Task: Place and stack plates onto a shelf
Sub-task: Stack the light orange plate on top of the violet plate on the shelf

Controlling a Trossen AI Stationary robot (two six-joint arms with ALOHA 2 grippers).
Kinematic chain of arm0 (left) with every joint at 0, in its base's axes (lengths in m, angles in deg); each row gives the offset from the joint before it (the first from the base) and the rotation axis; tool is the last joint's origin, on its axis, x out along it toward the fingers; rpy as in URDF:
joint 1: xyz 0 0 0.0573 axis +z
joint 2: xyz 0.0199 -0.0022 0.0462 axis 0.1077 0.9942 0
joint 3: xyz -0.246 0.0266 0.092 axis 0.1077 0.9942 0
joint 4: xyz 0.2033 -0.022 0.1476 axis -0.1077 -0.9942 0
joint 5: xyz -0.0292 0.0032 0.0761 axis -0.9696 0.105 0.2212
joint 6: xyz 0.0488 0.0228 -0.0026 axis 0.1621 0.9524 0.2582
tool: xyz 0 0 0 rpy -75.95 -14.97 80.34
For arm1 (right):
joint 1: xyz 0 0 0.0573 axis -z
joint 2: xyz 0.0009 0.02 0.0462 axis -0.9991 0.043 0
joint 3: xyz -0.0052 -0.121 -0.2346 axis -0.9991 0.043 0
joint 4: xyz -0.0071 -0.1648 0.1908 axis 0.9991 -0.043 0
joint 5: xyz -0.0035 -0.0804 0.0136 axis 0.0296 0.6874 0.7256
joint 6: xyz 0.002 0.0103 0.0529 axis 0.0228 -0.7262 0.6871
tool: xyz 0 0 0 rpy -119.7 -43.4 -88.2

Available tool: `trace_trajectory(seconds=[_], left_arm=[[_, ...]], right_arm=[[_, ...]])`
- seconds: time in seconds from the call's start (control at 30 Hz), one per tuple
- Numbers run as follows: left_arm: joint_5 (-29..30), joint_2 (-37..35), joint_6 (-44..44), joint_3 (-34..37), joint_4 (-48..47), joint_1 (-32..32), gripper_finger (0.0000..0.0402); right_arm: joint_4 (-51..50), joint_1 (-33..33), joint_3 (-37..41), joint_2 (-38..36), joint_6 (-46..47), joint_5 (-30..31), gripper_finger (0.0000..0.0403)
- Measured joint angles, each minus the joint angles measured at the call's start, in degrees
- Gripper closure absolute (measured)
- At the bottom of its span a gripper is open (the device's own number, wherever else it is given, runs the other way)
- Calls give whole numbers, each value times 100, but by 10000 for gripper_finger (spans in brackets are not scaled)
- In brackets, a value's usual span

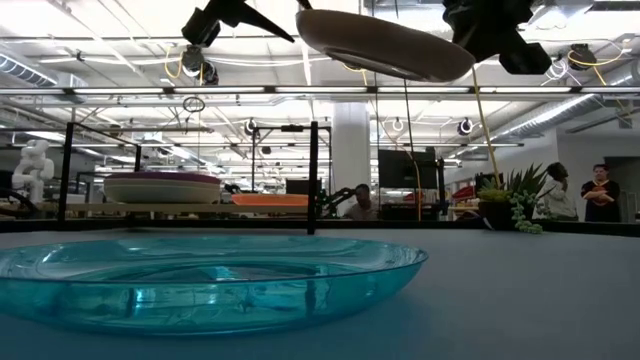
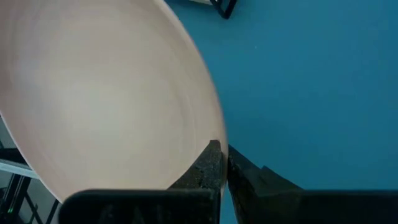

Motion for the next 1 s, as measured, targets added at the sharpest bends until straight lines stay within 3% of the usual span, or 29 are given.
trace_trajectory(seconds=[0.43, 1.0], left_arm=[[15, 61, 168, 4, 59, 174, 237], [313, 118, 167, 17, -52, 159, 371]], right_arm=[[224, 148, 0, 0, -103, 144, 403], [148, 191, 0, -14, -177, 288, 391]])
